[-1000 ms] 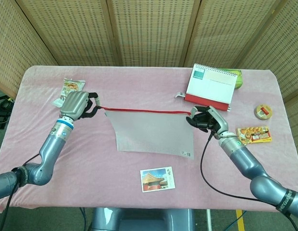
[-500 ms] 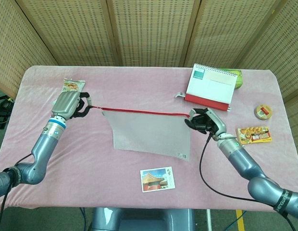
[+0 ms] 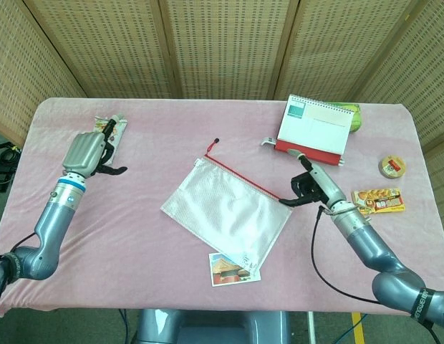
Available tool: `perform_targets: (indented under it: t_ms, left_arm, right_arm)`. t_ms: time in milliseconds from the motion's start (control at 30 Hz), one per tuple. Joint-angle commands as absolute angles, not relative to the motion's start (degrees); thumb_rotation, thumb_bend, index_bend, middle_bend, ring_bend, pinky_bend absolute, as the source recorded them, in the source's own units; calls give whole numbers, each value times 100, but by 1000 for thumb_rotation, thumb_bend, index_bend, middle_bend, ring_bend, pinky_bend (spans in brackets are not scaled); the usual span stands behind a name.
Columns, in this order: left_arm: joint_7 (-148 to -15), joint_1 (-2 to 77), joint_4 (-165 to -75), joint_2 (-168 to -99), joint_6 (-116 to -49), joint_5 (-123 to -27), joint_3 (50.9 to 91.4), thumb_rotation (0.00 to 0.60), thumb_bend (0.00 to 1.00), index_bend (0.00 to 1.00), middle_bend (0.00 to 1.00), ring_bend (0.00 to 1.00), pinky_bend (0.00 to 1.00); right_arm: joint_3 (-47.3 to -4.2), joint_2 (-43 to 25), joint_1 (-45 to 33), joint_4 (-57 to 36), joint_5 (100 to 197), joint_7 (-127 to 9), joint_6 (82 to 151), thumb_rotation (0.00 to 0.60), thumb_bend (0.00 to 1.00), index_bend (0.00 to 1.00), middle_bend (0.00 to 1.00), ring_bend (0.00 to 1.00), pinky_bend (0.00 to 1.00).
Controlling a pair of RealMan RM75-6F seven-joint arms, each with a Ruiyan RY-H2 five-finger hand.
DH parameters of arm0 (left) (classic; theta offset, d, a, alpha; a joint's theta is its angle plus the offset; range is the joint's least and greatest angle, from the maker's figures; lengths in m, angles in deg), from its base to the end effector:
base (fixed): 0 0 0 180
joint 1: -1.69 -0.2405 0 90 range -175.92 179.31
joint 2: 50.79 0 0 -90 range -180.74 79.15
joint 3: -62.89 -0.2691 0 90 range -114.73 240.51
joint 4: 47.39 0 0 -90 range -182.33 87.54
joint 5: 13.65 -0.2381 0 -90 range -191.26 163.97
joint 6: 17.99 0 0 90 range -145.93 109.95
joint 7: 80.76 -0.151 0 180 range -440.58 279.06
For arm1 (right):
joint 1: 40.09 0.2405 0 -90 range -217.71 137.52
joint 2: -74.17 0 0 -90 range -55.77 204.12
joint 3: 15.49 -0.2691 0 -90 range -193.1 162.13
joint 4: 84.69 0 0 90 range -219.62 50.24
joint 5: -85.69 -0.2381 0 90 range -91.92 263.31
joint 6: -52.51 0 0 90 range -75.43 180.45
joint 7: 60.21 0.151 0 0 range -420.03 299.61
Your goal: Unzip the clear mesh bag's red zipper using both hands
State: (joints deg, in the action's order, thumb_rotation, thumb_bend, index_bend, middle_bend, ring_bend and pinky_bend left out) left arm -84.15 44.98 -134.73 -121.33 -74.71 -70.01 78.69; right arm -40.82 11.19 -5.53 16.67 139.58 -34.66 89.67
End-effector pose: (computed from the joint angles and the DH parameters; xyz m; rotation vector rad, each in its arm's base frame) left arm -0.1814 0.4285 0.0974 -1.5197 -1.0305 -1.0832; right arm -0.1693 -0.3855 0.0912 1.3288 -1.8429 1.2805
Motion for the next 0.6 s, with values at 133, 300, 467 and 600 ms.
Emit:
perform_targets:
  t_ms: [133,300,467,600]
  left_arm:
    - [-8270,3416,-13852,-11781,-8994,-8050,7385,600,0,0,487,492,684]
    - [-8381,2776,-14156,-11586,-9654,-8360,7020,600,0,0,0,0,20]
    - [-8855,2030,-14670,-11508,-10511,-8361,6721,600,0,0,0,0,0]
    - [-9260,1662,-15010,-11412,-10846,-8454,6477,600,0,0,0,0,0]
  right_arm:
    - [-3055,1125,-1287,906,15979,-5182,10917,600,0,12,244,289,272]
    - [-2641,1103,-1792,414,16809,-5649,12042,600,0,11,0,0,0]
    - [-2324,1065,-2359,-37,17305,-5875,13087,600,0,9,0,0,0]
    - [-2182,1031,-2729,-143,17420,-5880,13651,600,0,9,0,0,0]
